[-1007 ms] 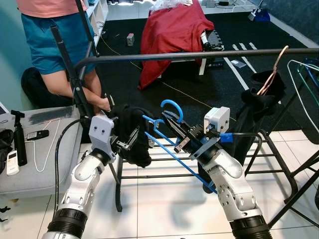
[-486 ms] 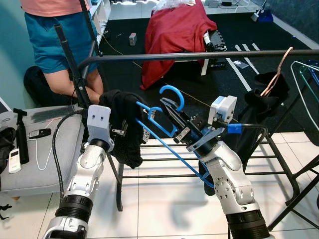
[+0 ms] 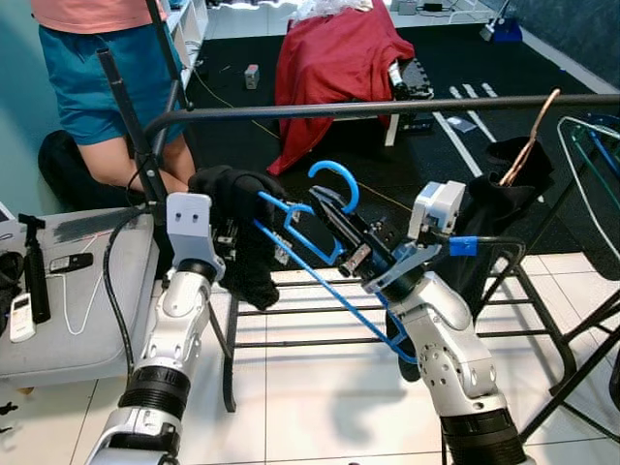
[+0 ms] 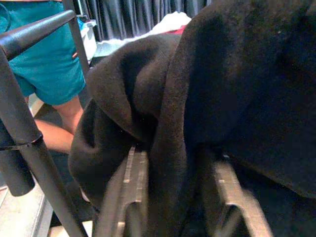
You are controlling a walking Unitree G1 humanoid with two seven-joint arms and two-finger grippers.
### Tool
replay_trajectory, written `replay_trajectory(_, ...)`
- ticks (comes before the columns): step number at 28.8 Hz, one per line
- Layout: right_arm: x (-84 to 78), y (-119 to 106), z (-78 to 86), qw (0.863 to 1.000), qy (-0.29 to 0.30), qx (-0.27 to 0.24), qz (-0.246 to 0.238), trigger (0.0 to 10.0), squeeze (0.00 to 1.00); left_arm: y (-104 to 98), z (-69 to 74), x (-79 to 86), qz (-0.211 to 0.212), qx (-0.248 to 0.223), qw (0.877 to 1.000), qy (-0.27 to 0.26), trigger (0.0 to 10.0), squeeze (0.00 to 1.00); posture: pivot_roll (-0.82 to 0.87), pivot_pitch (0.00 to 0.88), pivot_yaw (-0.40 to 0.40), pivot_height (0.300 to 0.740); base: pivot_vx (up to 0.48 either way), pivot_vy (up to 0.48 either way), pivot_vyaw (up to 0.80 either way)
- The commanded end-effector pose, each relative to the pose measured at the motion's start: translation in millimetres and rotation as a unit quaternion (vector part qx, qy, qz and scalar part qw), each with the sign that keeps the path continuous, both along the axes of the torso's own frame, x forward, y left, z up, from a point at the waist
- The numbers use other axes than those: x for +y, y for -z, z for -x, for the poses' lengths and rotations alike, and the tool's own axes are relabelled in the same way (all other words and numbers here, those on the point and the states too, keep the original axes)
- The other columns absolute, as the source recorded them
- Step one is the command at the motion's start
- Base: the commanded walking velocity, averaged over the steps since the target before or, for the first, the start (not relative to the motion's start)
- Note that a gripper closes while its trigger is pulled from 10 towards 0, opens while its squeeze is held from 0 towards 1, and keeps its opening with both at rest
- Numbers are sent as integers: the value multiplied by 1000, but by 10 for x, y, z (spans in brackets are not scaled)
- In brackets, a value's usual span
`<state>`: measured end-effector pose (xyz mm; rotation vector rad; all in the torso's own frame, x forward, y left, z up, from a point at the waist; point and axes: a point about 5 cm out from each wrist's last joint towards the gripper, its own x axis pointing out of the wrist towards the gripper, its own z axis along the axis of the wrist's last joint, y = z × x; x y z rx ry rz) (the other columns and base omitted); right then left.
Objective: Hang hanger
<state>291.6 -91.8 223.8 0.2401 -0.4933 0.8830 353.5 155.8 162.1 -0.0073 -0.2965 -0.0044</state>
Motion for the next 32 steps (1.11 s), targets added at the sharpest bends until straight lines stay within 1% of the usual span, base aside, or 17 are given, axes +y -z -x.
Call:
replay_trajectory(1,35,-84,39,1000,-19,-20,-5,10000,0,34,17,51,-7,-1,1000,-9,0,0,-119,138,18,740,0,0,0)
replay_trajectory(6,16,-58,21,1000,-9,-15,3,10000,0,-21,22,63,-18,-14,1000,3,0,0,-117,141,15,740,0,0,0)
replay_trajectory(10,-13,7,-19,1000,9,6,14,10000,0,-82,24,103,-20,-24,999,8,0,0,-115,139,15,740,0,0,0)
replay_trajectory(11,-35,80,-51,999,21,30,25,10000,0,-131,24,143,-17,-32,999,6,0,0,-115,138,16,740,0,0,0)
replay_trajectory(12,-35,80,-51,999,21,30,25,10000,0,-131,24,143,-17,-32,999,6,0,0,-115,138,16,740,0,0,0)
replay_trajectory(13,-70,224,-78,996,31,65,49,10000,0,-225,20,231,-15,-48,999,-2,0,0,-111,133,17,740,0,0,0)
replay_trajectory(15,-70,224,-78,996,31,65,49,10000,0,-225,20,231,-15,-48,999,-2,0,0,-111,133,17,740,0,0,0)
replay_trajectory(16,-104,347,-76,993,34,90,68,10000,0,-302,14,321,-19,-60,998,-14,0,0,-110,130,16,740,0,0,0)
replay_trajectory(18,-148,526,-35,987,30,130,88,10000,0,-390,-4,469,-26,-68,997,-37,0,0,-107,128,15,740,0,0,0)
replay_trajectory(21,-164,585,3,986,28,139,92,10000,0,-406,-17,517,-30,-68,996,-45,0,0,-106,124,18,740,0,0,0)
replay_trajectory(22,-181,644,49,984,26,148,98,10000,0,-418,-29,551,-33,-67,996,-54,0,0,-106,121,20,740,0,0,0)
replay_trajectory(25,-191,678,80,983,25,152,102,10000,0,-425,-36,569,-35,-66,996,-58,0,0,-106,121,20,740,0,0,0)
replay_trajectory(26,-198,727,123,981,20,162,108,10000,0,-432,-46,581,-38,-65,995,-62,0,0,-109,119,24,740,0,0,0)
replay_trajectory(28,-201,930,278,968,-11,205,143,10000,0,-454,-92,565,-41,-61,995,-64,0,0,-112,122,31,740,0,0,0)
replay_trajectory(29,-201,930,278,968,-11,205,143,10000,0,-454,-92,565,-41,-61,995,-64,0,0,-112,122,31,740,0,0,0)
replay_trajectory(31,-204,1000,332,963,-19,220,154,10000,0,-465,-108,554,-40,-59,996,-62,0,0,-112,122,31,740,0,0,0)
replay_trajectory(32,-240,1071,350,958,-5,230,169,10000,0,-493,-125,528,-38,-61,996,-52,0,0,-113,123,31,740,0,0,0)
